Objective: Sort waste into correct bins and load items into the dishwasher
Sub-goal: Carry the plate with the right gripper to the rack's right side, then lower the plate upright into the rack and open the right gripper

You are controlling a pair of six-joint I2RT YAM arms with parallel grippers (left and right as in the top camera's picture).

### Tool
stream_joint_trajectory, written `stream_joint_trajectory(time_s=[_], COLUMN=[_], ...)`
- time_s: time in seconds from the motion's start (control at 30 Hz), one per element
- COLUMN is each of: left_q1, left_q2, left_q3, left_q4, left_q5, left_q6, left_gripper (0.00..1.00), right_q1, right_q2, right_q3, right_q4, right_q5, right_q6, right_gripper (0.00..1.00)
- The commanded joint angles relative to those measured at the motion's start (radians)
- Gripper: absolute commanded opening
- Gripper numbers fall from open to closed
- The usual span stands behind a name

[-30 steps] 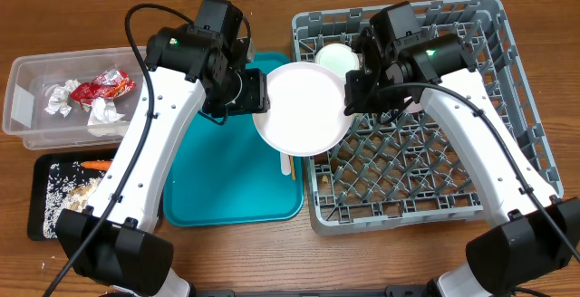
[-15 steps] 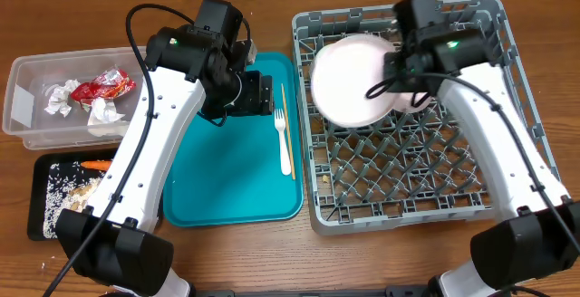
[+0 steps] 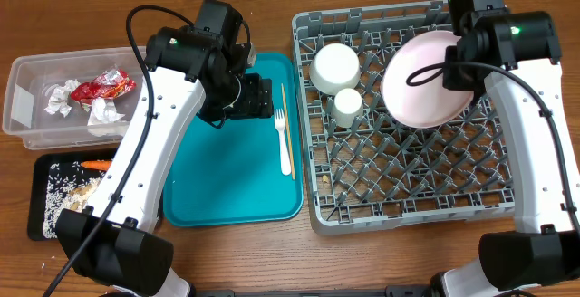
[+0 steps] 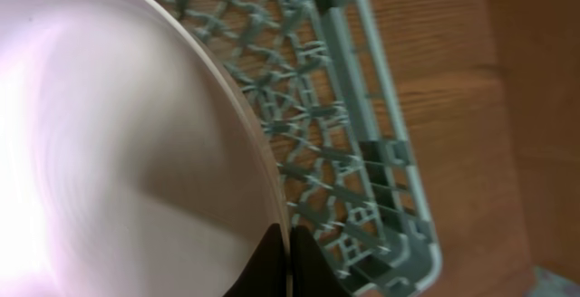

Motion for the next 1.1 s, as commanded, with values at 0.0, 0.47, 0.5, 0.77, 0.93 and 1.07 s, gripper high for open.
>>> stream_joint_trajectory(time_s=[0.0,0.47,0.5,0.77,0.93,1.07], left_q1=[-0.004,-0.006,-0.006,-0.006,-0.006,-0.006], left_q2=[-0.018,-0.015,-0.015,-0.015,-0.015,-0.015], left_q3=[0.025,0.017,0.014,-0.074,-0.157,-0.192], left_q4=[-0.011,-0.006,-0.005,0.034,0.089,0.113], left_q5=[0.000,-0.052,-0.051,-0.052,-0.050,-0.037], left_q6=[0.041,0.060,0.063,0.063,0.063,0.061], left_gripper=[0.79,0.78,0.77,0.75,0.74,0.69], right_q1=[-0.016,-0.093,-0.098,-0.093,-0.066,-0.029], right_q2=[-0.031,-0.020,-0.016,-0.006,-0.006,-0.011], right_q3=[0.020,0.019,0.019,0.019,0.019,0.019], right_q4=[-0.006,0.251,0.276,0.452,0.375,0.253], right_q5=[0.198,0.335,0.335,0.432,0.527,0.559], right_q6=[0.082,-0.096,-0.121,-0.290,-0.245,-0.136], right_gripper=[0.04,0.04,0.04,0.04,0.04,0.04])
